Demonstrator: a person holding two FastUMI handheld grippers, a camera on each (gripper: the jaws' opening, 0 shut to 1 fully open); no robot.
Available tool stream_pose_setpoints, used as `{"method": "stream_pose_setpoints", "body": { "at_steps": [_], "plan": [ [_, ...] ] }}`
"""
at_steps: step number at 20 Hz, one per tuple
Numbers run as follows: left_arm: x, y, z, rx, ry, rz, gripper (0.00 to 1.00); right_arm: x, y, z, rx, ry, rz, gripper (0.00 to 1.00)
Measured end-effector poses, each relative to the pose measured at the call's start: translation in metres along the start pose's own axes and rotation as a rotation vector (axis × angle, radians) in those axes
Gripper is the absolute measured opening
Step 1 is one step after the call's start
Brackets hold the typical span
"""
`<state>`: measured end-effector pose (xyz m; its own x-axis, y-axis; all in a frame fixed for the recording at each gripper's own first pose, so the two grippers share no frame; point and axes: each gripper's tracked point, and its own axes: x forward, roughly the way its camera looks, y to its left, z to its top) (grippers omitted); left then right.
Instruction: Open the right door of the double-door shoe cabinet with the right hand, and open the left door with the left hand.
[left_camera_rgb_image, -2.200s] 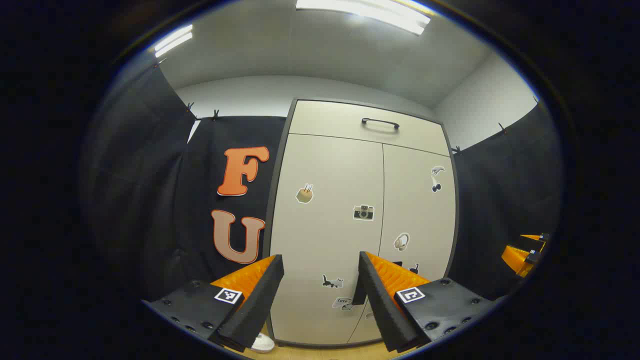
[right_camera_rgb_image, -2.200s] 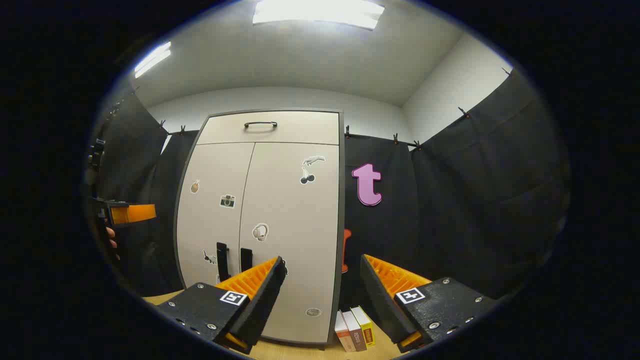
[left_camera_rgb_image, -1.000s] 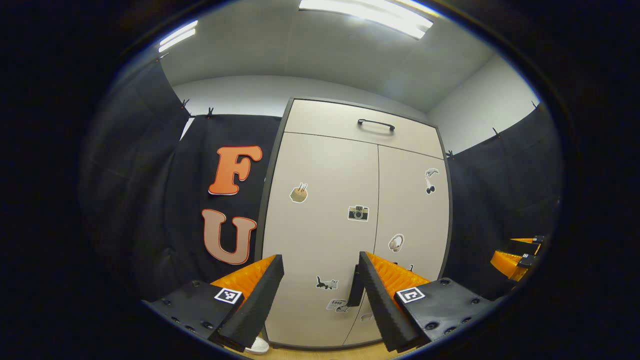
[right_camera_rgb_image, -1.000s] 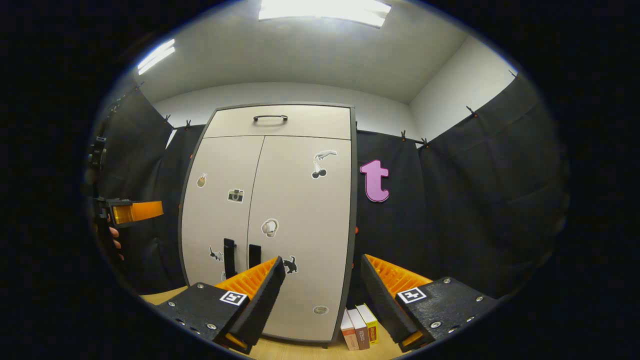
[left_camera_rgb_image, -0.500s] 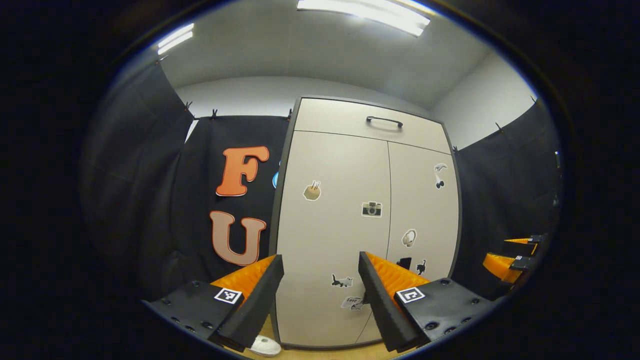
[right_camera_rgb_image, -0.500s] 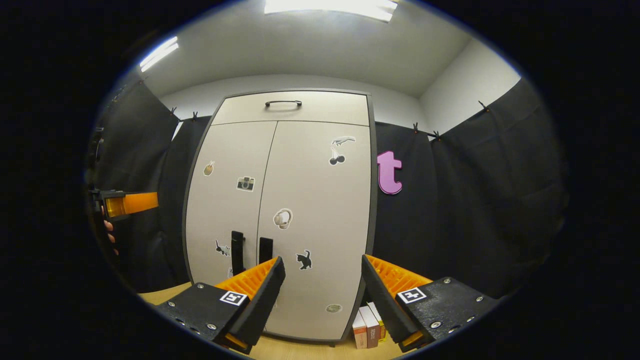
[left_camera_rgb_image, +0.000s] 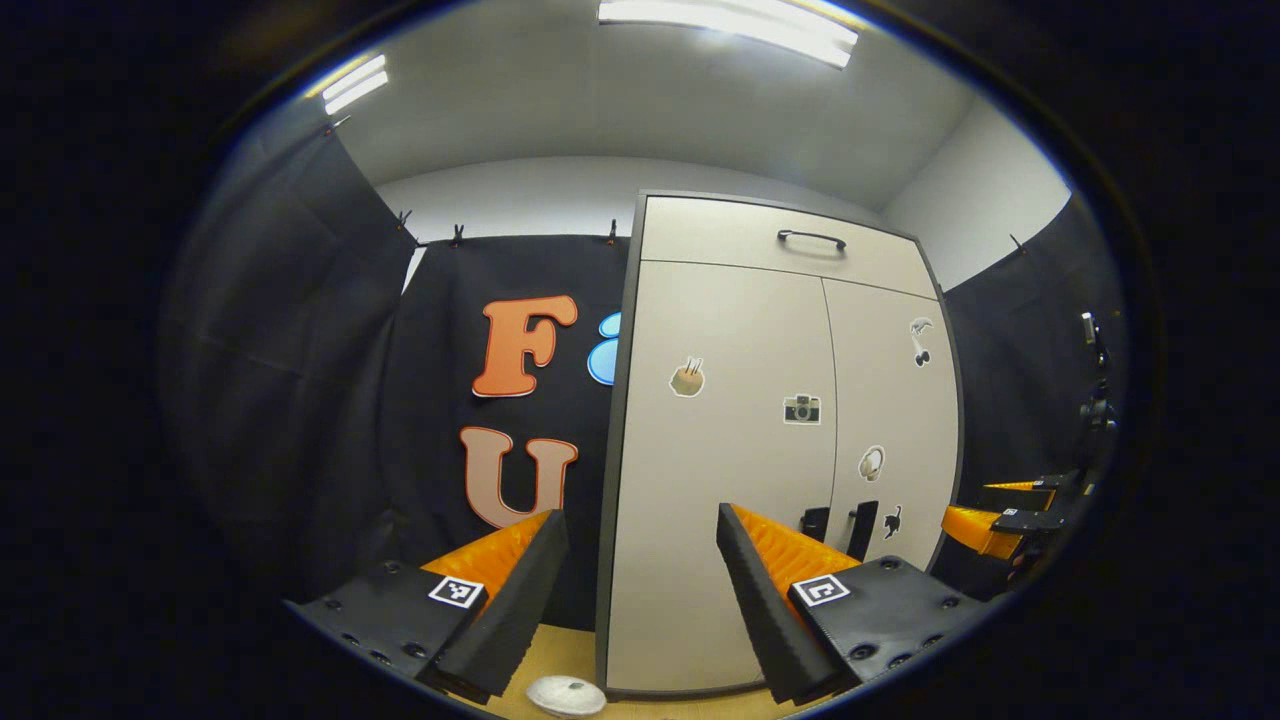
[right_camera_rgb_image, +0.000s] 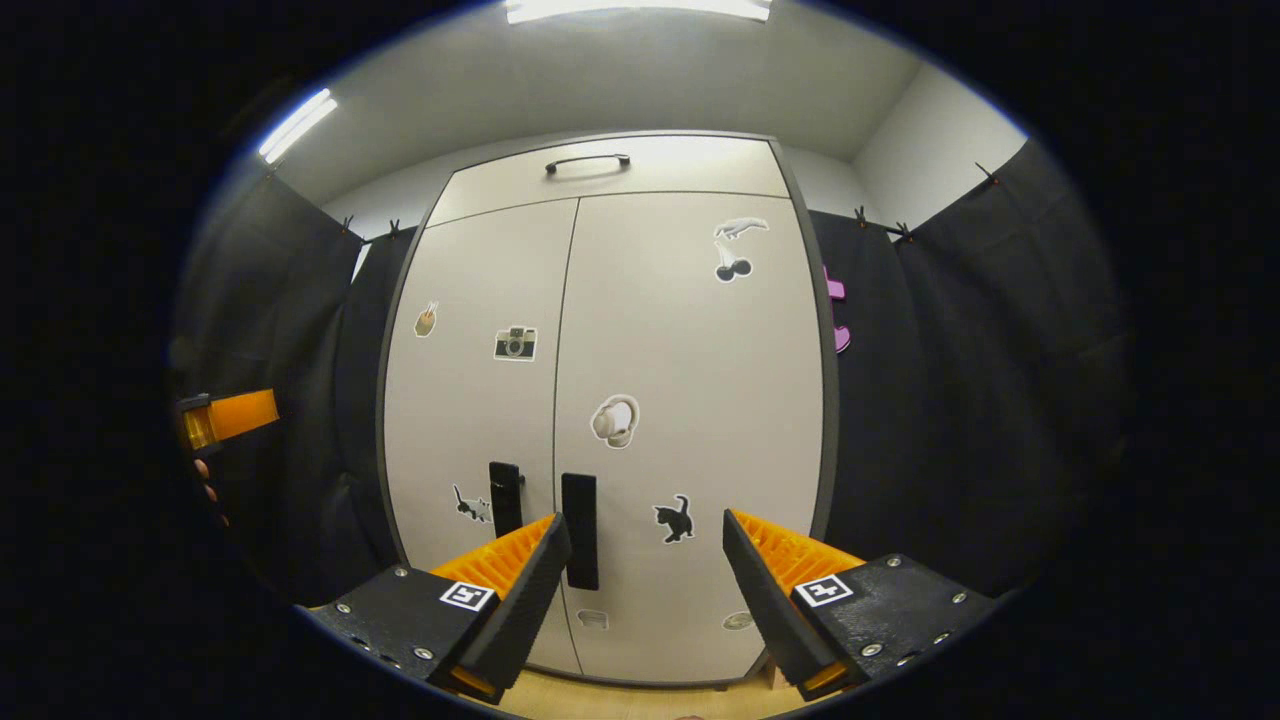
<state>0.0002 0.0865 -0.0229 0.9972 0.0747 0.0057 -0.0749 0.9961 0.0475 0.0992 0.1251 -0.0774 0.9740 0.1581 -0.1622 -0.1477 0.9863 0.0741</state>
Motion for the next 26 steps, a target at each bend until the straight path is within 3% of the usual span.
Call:
{"method": "stream_pose_setpoints", "body": {
  "at_steps": [5,7,8,15,18,26],
  "plan": [
    [-0.004,0.029,-0.013,-0.009,0.028,0.041,0.96,0.040,0.031,-0.022,-0.001,0.065,0.033,0.93],
    [-0.005,0.038,-0.015,-0.015,0.031,0.054,0.96,0.056,0.032,-0.031,-0.021,0.093,0.009,0.86],
    [-0.006,0.043,-0.015,-0.019,0.032,0.061,0.95,0.063,0.033,-0.035,-0.020,0.102,-0.001,0.87],
    [-0.014,0.065,-0.026,0.006,0.049,0.112,0.96,0.103,0.042,-0.067,0.005,0.217,-0.038,0.62],
    [-0.015,0.067,-0.032,0.004,0.068,0.114,0.96,0.110,0.046,-0.076,0.019,0.262,-0.042,0.41],
    [-0.025,0.051,-0.049,-0.045,0.125,0.078,0.96,0.116,0.045,-0.083,0.085,0.281,-0.060,0.26]
  ]
}}
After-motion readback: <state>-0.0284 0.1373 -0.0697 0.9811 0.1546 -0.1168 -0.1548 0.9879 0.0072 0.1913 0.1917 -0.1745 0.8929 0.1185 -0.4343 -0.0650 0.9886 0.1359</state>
